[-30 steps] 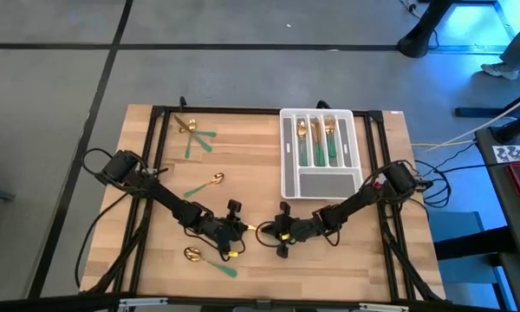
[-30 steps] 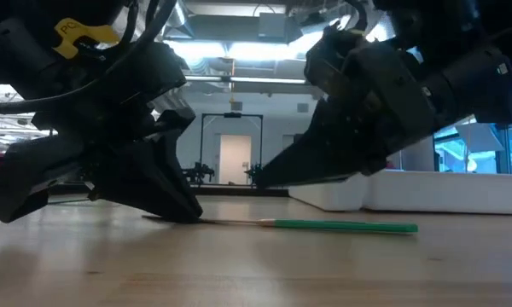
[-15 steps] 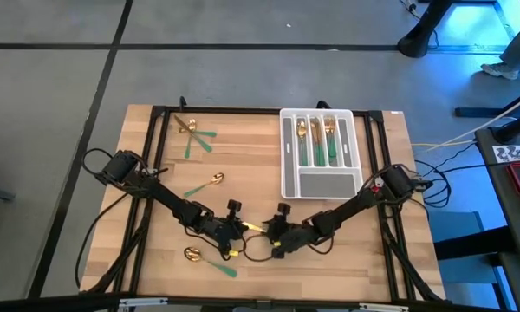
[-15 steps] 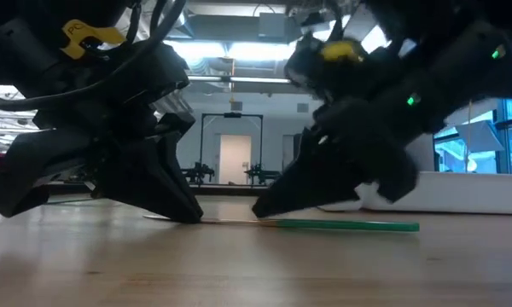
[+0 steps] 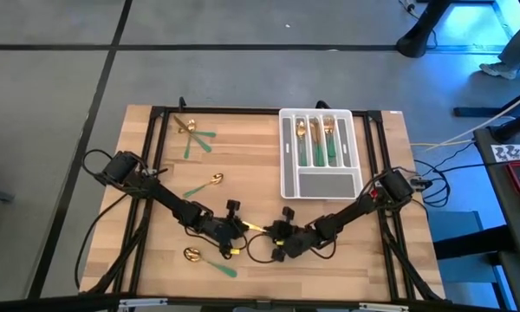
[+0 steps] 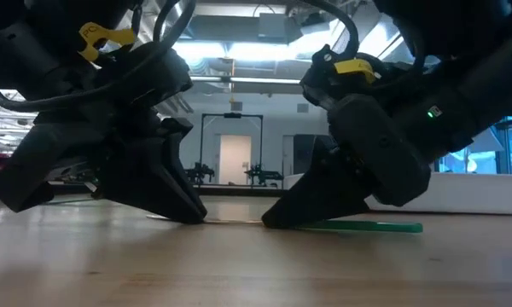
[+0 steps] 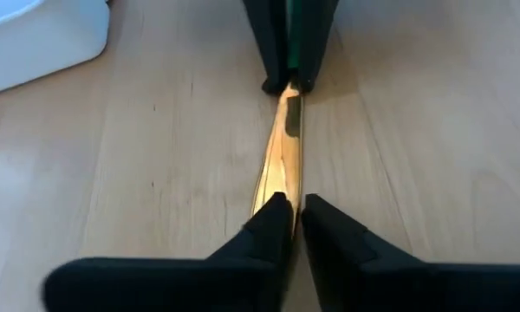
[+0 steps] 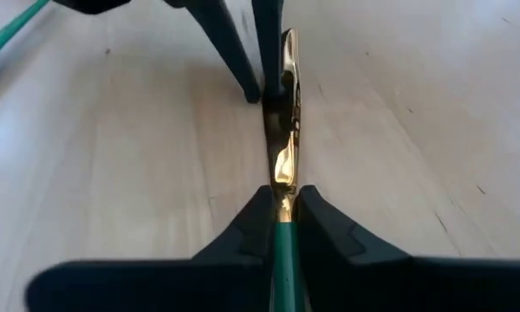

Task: Sort silverware
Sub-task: Put the green knife into the silverware tray

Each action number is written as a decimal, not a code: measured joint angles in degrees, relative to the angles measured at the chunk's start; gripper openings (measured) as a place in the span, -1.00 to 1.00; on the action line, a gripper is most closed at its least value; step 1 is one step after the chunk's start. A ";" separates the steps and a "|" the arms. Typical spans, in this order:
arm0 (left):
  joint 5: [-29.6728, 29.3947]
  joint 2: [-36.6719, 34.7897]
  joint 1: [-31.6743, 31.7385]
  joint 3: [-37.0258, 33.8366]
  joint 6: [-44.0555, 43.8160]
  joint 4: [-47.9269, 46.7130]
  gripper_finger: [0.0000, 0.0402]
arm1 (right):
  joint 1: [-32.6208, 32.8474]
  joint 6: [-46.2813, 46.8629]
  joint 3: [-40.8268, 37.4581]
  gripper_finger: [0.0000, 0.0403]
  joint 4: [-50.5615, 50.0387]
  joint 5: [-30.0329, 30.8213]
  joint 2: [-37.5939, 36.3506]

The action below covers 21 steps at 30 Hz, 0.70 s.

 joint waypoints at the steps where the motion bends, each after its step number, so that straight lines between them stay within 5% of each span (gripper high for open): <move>1: 0.05 -0.50 -0.13 0.00 0.01 -0.05 -0.78 | 0.28 0.85 0.00 -0.84 0.34 0.74 0.37; 11: 1.99 -7.43 -0.96 0.00 8.26 -3.18 -0.12 | 0.86 3.76 -0.65 -0.89 1.71 0.99 0.76; 21: -1.47 -7.02 -1.02 0.22 4.72 -10.99 -0.03 | 1.13 4.24 -6.31 -0.89 16.32 0.29 1.23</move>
